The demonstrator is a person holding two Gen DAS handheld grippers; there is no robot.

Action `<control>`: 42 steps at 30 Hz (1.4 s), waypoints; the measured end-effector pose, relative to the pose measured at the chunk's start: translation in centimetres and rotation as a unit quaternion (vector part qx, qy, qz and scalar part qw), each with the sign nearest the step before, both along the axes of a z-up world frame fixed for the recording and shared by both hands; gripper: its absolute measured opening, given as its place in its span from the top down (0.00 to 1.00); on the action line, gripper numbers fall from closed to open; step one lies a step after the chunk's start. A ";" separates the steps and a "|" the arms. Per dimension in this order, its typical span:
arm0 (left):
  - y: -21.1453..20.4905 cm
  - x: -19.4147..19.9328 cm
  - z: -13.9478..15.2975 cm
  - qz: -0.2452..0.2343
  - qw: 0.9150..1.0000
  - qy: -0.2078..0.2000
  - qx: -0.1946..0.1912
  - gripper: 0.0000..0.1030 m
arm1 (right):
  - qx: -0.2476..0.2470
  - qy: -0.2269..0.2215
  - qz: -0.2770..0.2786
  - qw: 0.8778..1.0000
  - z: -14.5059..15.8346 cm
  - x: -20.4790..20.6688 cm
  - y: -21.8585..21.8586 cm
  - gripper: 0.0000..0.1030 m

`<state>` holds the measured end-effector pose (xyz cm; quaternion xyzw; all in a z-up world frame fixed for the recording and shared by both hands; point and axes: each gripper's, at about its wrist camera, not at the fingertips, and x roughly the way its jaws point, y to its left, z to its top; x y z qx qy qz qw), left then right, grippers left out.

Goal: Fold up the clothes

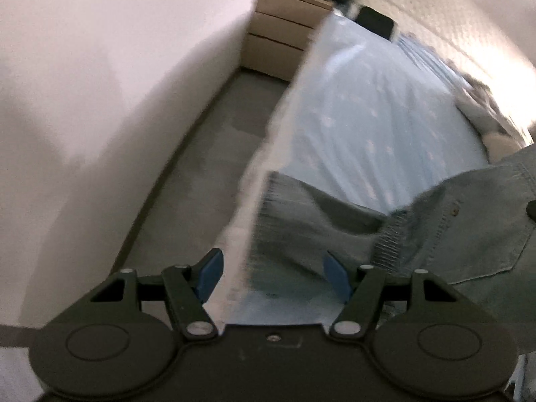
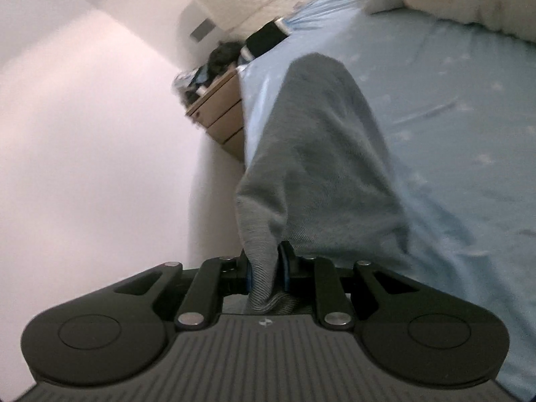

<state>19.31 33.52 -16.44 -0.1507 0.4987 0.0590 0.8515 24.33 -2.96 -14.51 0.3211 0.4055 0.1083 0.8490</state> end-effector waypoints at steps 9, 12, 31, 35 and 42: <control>10.9 -6.0 -2.6 0.125 0.992 0.019 -0.018 0.38 | -0.062 0.018 0.074 0.995 -4.6 4.6 13.7 0.82; 13.2 -8.5 -3.4 0.156 0.987 0.032 -0.015 0.38 | -0.089 0.033 0.098 0.991 -7.7 6.2 16.9 0.82; 12.1 -6.4 -5.4 0.132 0.979 0.009 -0.157 0.27 | -0.059 0.084 0.170 0.980 -10.5 9.6 10.6 0.35; 10.9 -4.5 -5.8 0.114 0.973 -0.006 -0.198 0.27 | -0.061 0.108 0.136 0.983 -10.2 8.6 5.4 0.34; 11.4 -3.9 -10.7 0.181 0.945 0.014 -0.271 0.26 | -0.076 0.148 0.094 0.982 -12.3 6.6 1.4 0.29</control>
